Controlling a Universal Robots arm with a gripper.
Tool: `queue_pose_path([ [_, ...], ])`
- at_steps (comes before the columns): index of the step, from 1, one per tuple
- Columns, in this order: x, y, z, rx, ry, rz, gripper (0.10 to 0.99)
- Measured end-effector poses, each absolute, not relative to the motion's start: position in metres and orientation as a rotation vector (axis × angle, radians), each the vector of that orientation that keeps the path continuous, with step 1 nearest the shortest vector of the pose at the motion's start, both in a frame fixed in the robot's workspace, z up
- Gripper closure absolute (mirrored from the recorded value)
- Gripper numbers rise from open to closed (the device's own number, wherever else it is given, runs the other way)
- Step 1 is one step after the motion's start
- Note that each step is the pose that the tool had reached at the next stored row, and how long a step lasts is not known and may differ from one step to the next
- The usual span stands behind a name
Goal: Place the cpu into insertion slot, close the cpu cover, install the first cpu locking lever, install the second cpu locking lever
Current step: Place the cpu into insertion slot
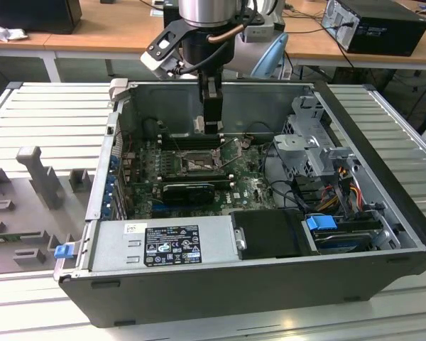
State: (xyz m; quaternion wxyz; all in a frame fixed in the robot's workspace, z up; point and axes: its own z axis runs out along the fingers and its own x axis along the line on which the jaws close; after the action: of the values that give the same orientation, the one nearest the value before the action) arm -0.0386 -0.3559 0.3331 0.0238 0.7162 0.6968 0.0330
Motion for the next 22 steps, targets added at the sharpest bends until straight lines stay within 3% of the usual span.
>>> queue_pose_path([
  [22,-0.039,-0.356,0.315,2.209,2.153,0.105,0.557],
])
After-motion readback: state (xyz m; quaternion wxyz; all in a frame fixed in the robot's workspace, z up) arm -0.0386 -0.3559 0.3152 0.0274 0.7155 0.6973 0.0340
